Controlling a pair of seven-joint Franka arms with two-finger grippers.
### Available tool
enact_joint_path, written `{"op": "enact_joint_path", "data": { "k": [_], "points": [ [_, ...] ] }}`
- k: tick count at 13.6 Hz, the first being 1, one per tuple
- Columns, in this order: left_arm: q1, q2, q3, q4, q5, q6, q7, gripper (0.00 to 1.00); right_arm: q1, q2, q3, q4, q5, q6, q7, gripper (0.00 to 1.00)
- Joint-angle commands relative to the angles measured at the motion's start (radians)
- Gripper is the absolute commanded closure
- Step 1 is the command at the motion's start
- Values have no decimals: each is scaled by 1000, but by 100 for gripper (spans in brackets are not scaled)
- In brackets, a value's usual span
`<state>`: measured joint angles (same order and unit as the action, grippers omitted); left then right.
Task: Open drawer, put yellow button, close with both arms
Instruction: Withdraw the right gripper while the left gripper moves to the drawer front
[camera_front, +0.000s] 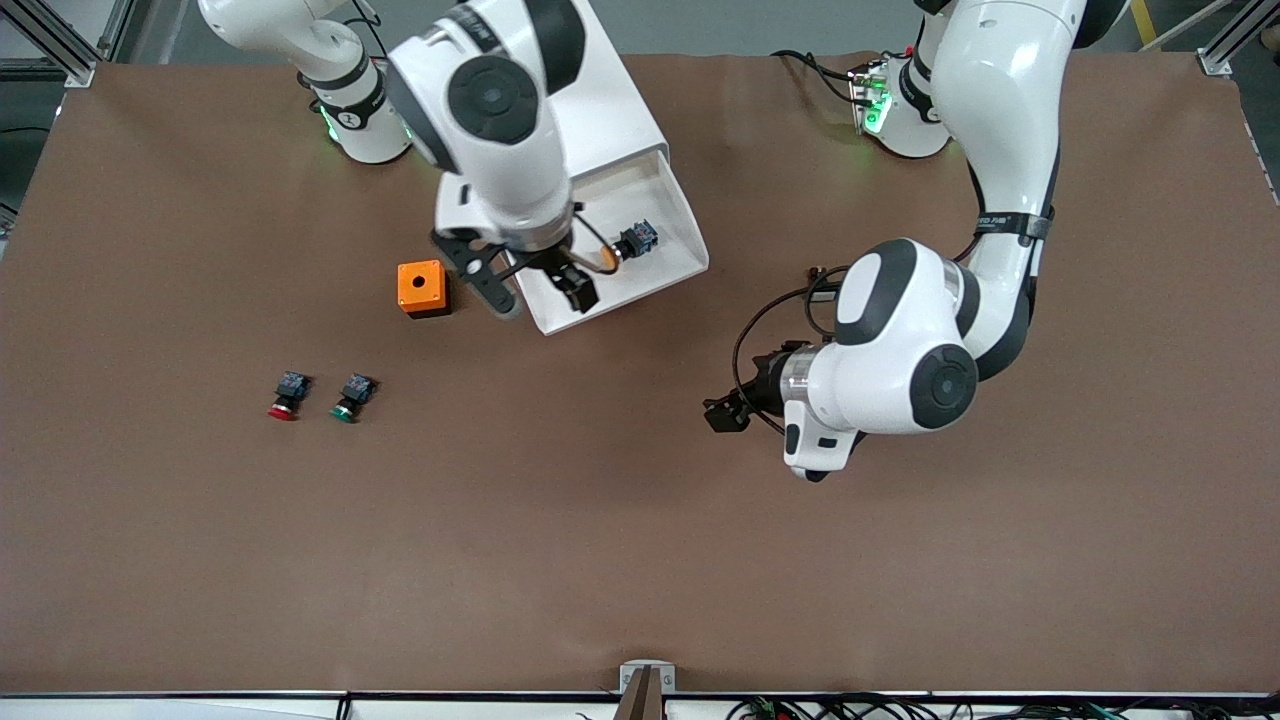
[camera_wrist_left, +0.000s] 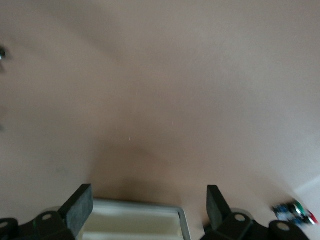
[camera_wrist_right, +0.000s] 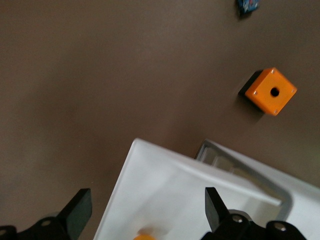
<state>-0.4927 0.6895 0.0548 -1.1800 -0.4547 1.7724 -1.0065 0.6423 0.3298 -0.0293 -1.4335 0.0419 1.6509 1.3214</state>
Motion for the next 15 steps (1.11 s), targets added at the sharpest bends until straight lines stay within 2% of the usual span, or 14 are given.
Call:
{"op": "enact_joint_path", "data": {
  "k": [1, 4, 7, 10, 15],
  "points": [
    [-75, -27, 8, -32, 144, 79, -7, 0, -133, -69, 17, -2, -5, -101, -268, 0],
    [-128, -27, 8, -35, 246, 90, -44, 0, -278, -123, 17, -4, -7, -181, -526, 0],
    [-173, -28, 10, -46, 260, 85, -131, 0, -430, -155, 17, -5, -8, -238, -802, 0],
    [-222, -28, 7, -47, 272, 81, -133, 0, -562, -179, 17, -10, -33, -278, -1032, 0],
    [-247, -28, -50, -49, 255, 41, -124, 0, -757, -193, 17, -7, -39, -306, -1336, 0]
  ]
}}
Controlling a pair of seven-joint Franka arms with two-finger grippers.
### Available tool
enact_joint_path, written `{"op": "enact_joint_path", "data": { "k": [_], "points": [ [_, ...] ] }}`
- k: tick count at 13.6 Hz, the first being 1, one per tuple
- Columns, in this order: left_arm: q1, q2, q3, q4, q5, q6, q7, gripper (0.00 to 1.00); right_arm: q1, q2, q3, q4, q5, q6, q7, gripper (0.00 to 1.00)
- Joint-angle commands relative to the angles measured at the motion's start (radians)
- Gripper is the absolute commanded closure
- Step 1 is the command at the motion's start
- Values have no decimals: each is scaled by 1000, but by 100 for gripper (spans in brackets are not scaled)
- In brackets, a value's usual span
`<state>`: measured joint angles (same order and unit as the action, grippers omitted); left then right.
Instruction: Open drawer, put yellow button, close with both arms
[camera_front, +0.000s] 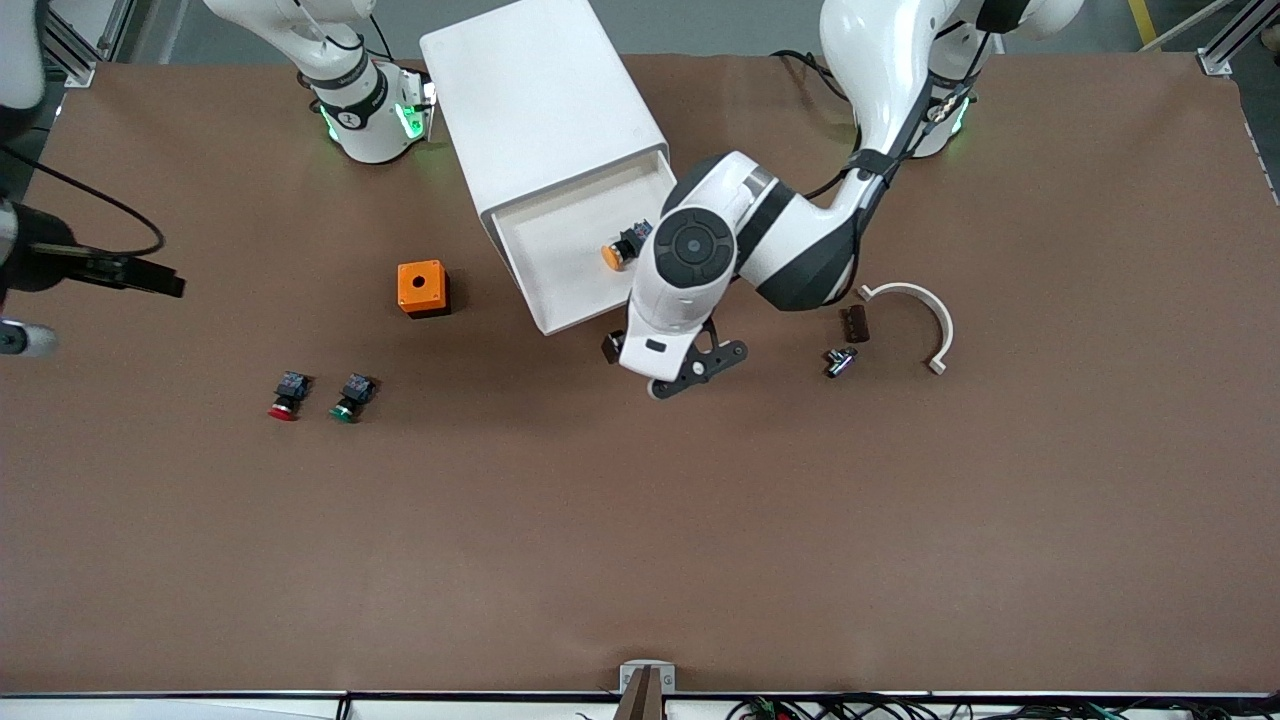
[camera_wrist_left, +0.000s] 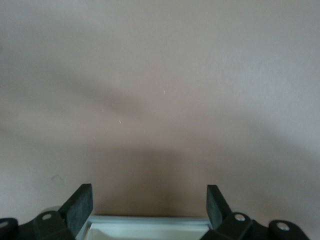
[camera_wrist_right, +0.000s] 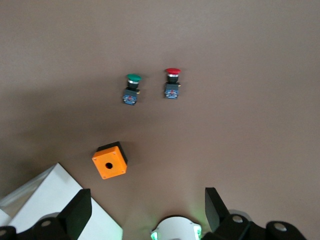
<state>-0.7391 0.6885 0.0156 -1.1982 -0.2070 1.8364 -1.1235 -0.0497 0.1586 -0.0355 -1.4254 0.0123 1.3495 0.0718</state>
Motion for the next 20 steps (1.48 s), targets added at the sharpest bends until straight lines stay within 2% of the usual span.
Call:
{"op": "enact_joint_path", "data": {
  "k": [1, 7, 12, 14, 20],
  "points": [
    [-6, -27, -13, -32, 8, -35, -6, 0, -94, -21, 25, -15, -5, -4, -111, 0],
    [-16, -32, -39, -35, -5, -37, -4, 0, -111, -16, 25, -13, -12, -3, -124, 0],
    [-14, -32, -60, -53, -28, -37, -2, 0, -75, -14, 34, -9, 0, 0, -107, 0],
    [-14, -32, -65, -55, -31, -37, -3, 0, -61, -2, 34, 32, 9, -3, -116, 0],
    [-26, -29, -83, -61, -138, -37, -2, 0, -29, 4, 35, 97, 20, -4, -116, 0]
  ]
}}
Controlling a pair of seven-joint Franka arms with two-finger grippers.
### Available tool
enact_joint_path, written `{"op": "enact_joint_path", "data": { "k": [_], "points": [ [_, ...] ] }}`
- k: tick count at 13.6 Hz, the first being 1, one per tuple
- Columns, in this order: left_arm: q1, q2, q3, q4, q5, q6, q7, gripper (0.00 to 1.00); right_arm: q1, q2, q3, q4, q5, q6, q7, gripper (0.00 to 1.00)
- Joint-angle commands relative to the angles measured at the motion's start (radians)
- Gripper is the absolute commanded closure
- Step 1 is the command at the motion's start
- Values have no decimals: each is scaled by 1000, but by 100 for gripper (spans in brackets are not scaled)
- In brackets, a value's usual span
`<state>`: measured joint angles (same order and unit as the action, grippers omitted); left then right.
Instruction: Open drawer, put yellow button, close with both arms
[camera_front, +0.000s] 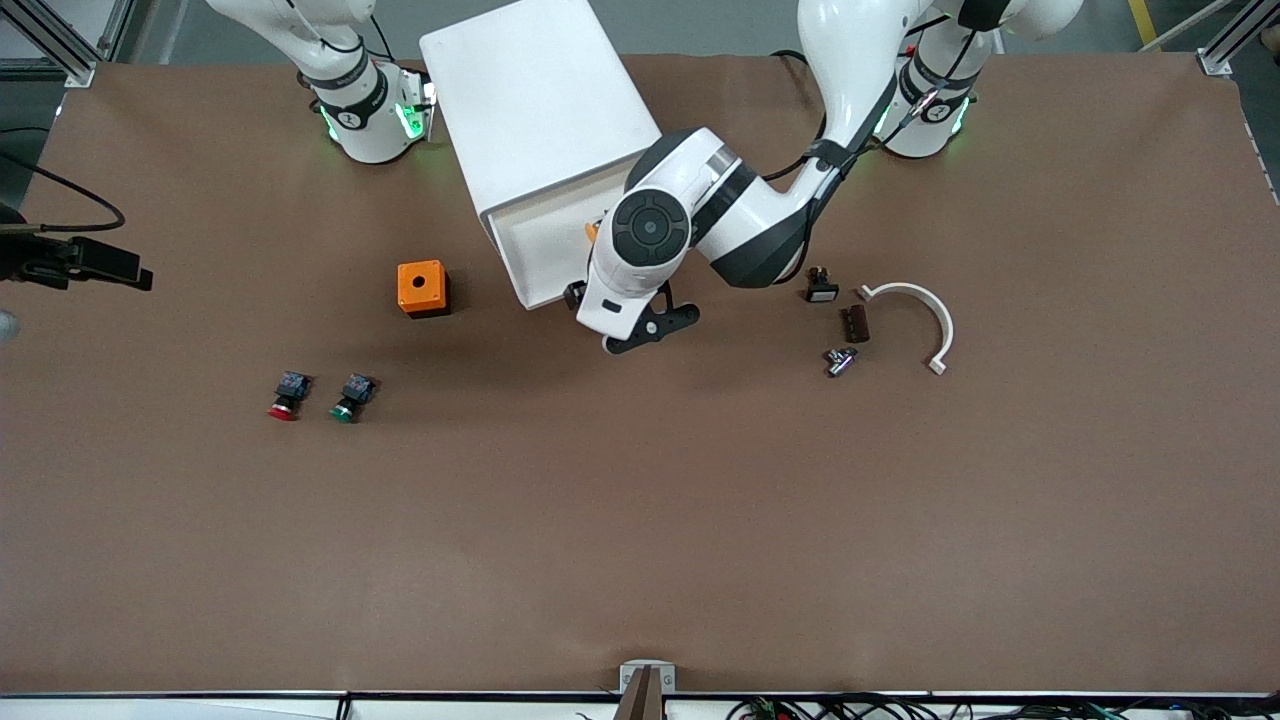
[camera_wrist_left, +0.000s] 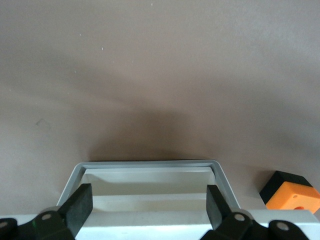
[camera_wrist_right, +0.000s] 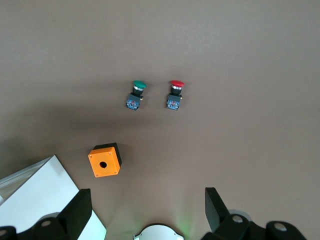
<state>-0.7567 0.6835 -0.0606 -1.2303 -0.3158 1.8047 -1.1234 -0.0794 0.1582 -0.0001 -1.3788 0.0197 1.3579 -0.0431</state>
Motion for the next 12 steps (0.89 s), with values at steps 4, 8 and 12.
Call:
{"op": "enact_joint_path", "data": {
  "k": [4, 8, 12],
  "points": [
    [-15, -22, -21, -44, -78, -5, -3, 0, 3, -40, 0, 49, 43, -40, 11, 0],
    [-19, -16, -33, -47, -91, -5, -3, 0, 18, -94, -1, 20, 34, -40, 11, 0],
    [-29, -16, -34, -57, -92, -5, -3, 0, -35, -161, -12, -92, 39, -51, 12, 0]
  ]
}}
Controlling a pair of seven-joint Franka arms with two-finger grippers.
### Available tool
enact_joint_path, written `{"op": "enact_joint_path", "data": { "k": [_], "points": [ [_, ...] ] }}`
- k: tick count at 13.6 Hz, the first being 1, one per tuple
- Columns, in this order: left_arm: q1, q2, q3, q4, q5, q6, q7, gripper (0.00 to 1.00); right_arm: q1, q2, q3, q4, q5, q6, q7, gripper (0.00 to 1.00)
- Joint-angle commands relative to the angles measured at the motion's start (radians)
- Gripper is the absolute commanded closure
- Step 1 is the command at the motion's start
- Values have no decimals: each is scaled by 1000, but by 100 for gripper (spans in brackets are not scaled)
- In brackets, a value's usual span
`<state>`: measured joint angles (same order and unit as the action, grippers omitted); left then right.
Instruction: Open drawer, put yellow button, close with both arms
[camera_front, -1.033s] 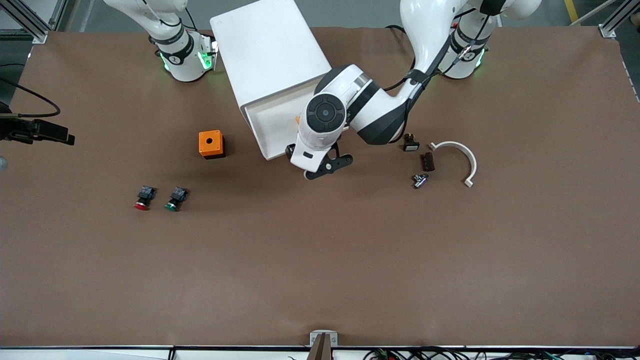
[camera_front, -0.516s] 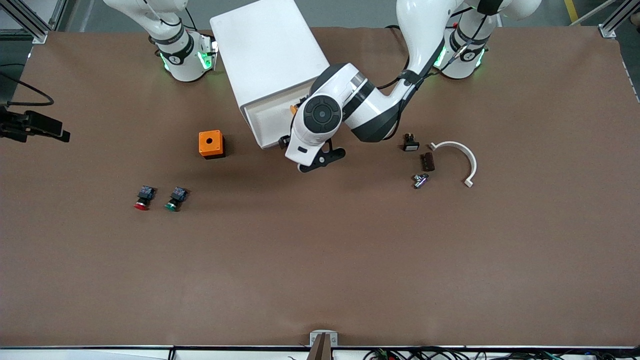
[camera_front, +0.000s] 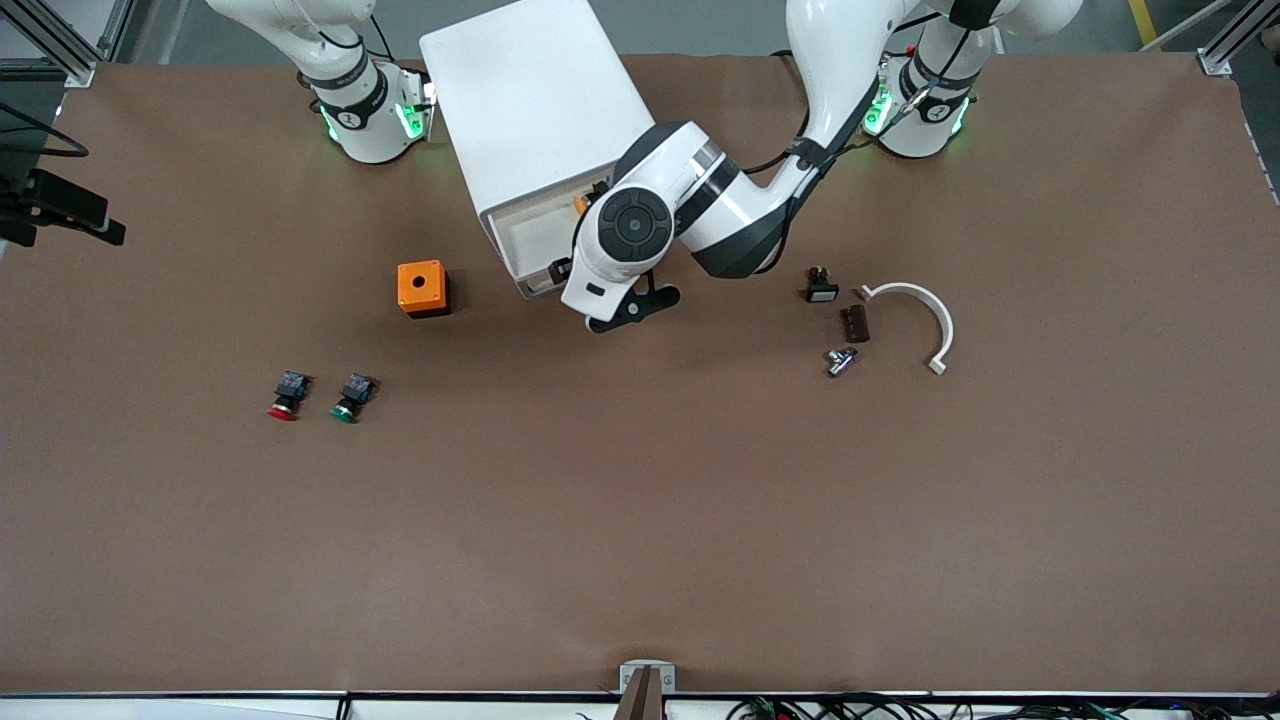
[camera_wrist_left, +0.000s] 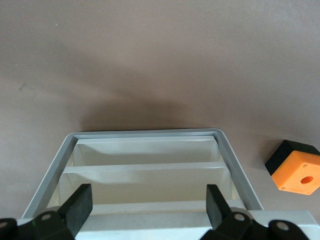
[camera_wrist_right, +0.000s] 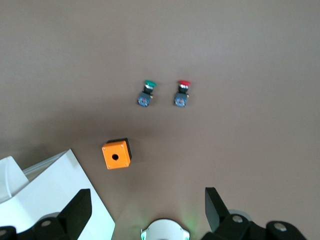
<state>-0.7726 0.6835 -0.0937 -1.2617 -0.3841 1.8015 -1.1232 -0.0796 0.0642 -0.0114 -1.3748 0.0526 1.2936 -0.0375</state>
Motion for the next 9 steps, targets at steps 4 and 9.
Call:
{"op": "enact_joint_path", "data": {
  "k": [4, 9],
  "points": [
    [-11, -18, -20, -36, -76, -2, -4, 0, -32, -124, 7, -144, 4, 32, 7, 0],
    [-13, -19, -21, -38, -170, -2, -6, 0, -12, -141, 10, -155, 0, 81, 7, 0]
  ]
}}
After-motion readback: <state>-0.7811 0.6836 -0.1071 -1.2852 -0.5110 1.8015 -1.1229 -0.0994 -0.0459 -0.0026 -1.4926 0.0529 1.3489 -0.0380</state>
